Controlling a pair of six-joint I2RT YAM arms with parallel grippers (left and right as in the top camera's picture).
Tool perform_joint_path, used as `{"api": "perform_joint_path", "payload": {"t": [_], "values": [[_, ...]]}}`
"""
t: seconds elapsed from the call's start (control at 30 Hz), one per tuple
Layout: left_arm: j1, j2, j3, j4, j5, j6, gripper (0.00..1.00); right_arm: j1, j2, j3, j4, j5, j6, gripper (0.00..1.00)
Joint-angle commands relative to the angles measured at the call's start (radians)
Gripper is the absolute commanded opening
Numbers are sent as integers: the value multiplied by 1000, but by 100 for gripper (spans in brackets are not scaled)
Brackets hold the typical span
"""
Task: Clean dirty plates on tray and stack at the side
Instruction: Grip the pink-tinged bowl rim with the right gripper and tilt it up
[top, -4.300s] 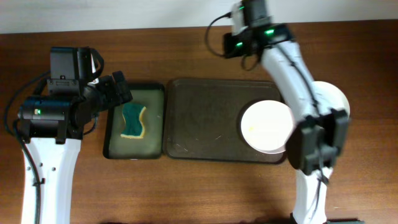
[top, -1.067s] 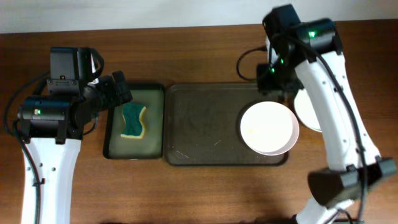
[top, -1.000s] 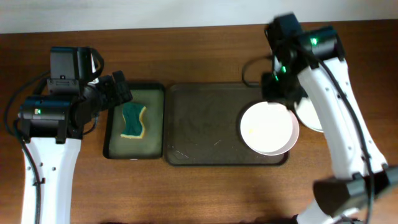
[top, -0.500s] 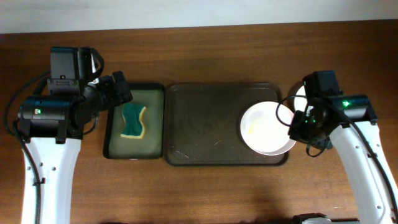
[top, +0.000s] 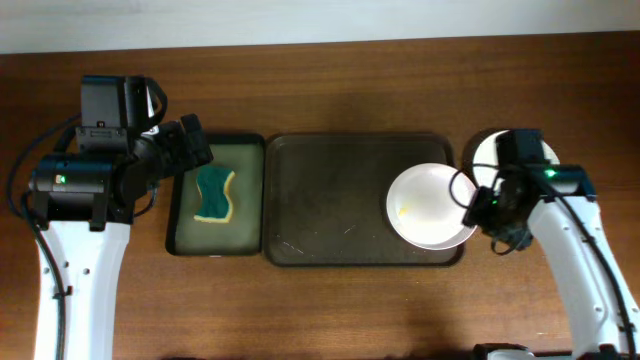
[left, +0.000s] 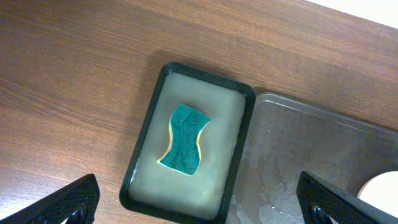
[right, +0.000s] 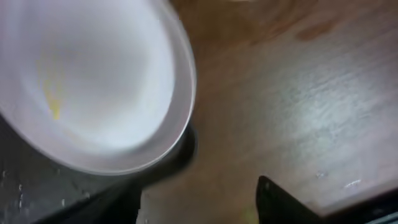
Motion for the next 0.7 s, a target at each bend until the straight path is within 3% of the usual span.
{"api": "perform_joint_path", "payload": {"t": [0.0,0.23,0.6,0.67], "values": [[-2,0,7,2,7,8,100,-60,32,-10,37,-10,-70,57],[-2,0,7,2,7,8,100,-75,137,-12,121,-13,-69,39],[-2,0,7,2,7,8,100,-75,333,-12,222,-13,-69,28],[-2,0,7,2,7,8,100,-75,346,-12,231,-13,-69,16]]}}
